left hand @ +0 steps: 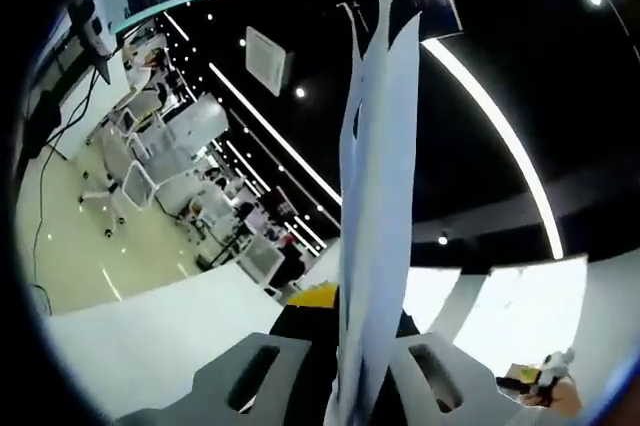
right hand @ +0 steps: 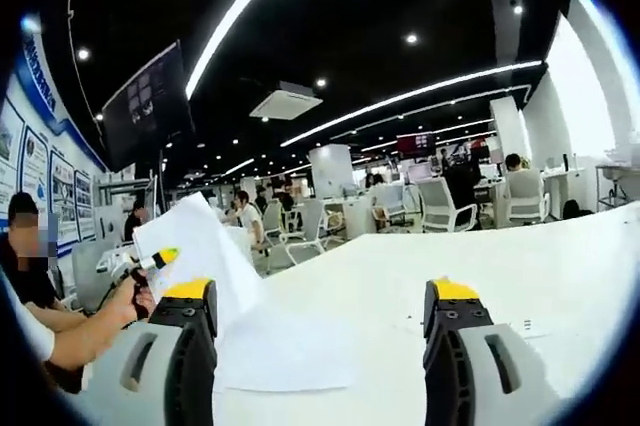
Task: Organize the stack of printing papers by aligning and flattening the scattered papers on the table
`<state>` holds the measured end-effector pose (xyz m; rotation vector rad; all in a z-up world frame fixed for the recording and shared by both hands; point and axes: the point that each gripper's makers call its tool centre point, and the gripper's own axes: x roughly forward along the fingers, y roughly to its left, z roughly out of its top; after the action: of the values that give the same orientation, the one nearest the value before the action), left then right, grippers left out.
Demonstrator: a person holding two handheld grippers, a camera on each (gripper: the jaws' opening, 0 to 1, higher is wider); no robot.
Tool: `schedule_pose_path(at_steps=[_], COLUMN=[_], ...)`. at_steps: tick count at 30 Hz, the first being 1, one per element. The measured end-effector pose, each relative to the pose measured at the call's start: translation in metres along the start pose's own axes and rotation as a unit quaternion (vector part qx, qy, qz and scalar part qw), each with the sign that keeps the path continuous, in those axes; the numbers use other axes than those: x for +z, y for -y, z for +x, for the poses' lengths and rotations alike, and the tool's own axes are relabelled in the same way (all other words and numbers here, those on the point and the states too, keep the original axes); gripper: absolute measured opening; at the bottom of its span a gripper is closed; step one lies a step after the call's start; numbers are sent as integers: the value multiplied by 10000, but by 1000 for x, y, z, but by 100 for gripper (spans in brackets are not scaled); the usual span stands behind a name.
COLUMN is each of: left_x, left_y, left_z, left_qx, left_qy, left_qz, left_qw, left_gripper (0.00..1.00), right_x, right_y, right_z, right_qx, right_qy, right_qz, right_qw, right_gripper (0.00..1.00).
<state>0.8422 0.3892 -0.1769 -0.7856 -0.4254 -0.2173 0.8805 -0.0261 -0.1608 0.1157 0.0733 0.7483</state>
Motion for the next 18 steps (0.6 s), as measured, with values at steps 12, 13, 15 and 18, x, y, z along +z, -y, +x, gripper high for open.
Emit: schedule_pose_path(at_steps=[12, 13, 15, 18], left_x=[-5, -5, -8, -10], left_y=[2, 2, 3, 3], left_z=[1, 2, 2, 3], left_qx=[-30, -39, -55, -56], left_qy=[-52, -64, -92, -128], left_qz=[8, 11, 30, 54], left_qw=[10000, 10000, 9999, 9999], left_gripper=[6, 6, 6, 6], right_x=[-19, -20, -27, -34], right_y=[-6, -6, -9, -14], right_z=[10, 11, 15, 21], right_qx=[-44, -44, 8, 61], right_qy=[-389, -420, -525, -637], right_qz=[-352, -366, -379, -432], right_qw=[9986, 9984, 9979, 9970], right_gripper=[81, 81, 82, 82])
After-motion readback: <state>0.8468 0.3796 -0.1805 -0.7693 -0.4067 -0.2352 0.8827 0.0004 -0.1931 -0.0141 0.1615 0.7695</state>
